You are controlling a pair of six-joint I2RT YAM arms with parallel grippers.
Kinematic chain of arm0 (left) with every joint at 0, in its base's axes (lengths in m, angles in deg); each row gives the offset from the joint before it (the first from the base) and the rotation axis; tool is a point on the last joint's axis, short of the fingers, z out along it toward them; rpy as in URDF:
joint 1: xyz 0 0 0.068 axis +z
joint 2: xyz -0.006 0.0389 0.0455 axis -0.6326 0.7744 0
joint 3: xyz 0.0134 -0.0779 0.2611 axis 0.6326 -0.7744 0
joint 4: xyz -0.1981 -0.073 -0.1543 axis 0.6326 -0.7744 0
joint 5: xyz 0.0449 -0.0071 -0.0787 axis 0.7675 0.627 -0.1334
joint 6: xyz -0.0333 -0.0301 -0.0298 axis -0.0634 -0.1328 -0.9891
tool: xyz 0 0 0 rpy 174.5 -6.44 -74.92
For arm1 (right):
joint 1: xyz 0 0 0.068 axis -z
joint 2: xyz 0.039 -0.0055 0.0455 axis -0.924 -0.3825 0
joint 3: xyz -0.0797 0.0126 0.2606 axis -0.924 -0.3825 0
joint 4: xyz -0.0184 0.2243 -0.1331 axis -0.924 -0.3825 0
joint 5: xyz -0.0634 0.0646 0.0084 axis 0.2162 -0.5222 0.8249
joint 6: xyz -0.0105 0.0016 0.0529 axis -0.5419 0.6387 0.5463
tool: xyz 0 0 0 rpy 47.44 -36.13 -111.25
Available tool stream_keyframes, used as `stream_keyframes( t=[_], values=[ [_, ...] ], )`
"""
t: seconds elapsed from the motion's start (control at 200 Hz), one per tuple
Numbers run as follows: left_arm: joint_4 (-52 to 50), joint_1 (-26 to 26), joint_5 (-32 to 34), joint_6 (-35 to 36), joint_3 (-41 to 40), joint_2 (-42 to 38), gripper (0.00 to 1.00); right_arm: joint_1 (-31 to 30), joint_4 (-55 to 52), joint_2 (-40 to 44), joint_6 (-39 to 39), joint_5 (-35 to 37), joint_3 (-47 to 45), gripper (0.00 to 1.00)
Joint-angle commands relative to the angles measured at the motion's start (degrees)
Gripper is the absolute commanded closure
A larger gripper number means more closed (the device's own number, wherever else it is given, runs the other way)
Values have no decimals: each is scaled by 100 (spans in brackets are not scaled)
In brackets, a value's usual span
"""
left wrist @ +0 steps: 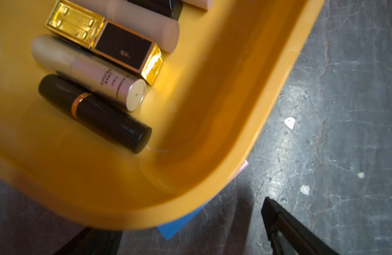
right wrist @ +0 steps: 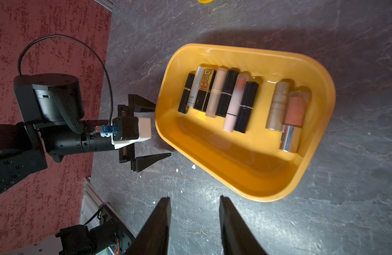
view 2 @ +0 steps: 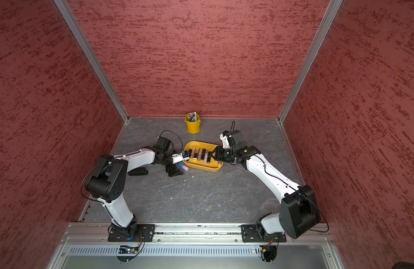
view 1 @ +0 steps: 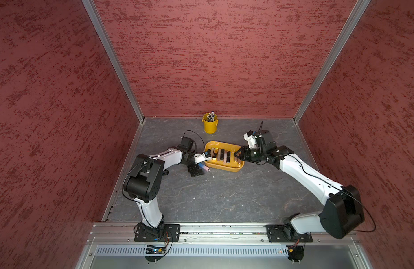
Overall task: Put the lipstick into the storage box
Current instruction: Pick up the lipstick at the center of the board.
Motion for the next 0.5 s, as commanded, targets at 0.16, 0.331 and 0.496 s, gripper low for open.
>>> stream_keyframes(
  t=[0.16, 0.331, 0.496],
  values=[
    [-985, -99, -164, 308, 286, 177, 0, -30, 182, 228, 8, 28, -70, 60],
    [-1269, -275, -73, 370, 389, 271, 3, -29, 183, 286, -11, 53, -85, 59],
    [-1399, -426, -77, 303, 328, 150, 6, -29, 246, 288, -2, 72, -150, 59]
  ],
)
